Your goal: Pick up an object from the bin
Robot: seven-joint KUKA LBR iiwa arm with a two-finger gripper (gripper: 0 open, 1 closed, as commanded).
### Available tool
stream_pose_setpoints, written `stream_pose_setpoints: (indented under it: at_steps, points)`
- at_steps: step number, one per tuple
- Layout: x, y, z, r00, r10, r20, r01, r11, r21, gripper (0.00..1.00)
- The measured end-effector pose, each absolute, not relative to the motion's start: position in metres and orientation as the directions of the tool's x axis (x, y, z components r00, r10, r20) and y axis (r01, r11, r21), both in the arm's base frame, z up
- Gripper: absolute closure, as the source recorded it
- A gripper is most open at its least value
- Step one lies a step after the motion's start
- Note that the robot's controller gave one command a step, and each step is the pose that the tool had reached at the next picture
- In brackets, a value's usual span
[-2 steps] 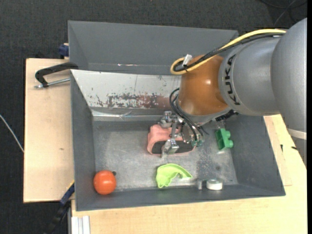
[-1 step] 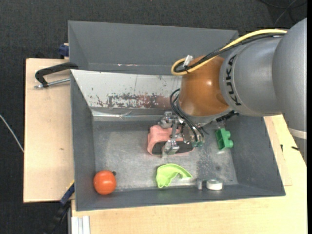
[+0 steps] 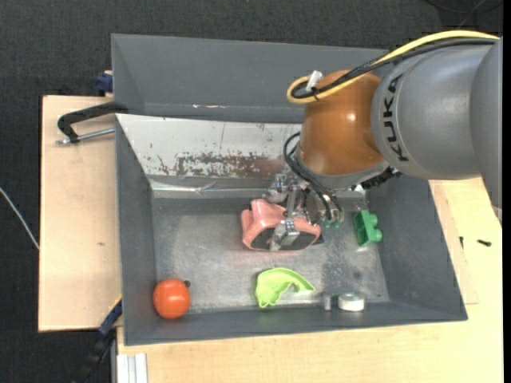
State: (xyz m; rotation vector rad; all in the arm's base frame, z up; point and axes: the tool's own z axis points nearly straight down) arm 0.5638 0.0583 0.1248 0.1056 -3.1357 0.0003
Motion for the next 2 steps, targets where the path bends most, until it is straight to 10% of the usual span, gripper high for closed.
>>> stream_pose_setpoints:
  at_steps: [2]
  points:
    - [0.561,0.067,0.2,-0.995,-0.102,0.006,-0.102,0.995,0.001,1.0]
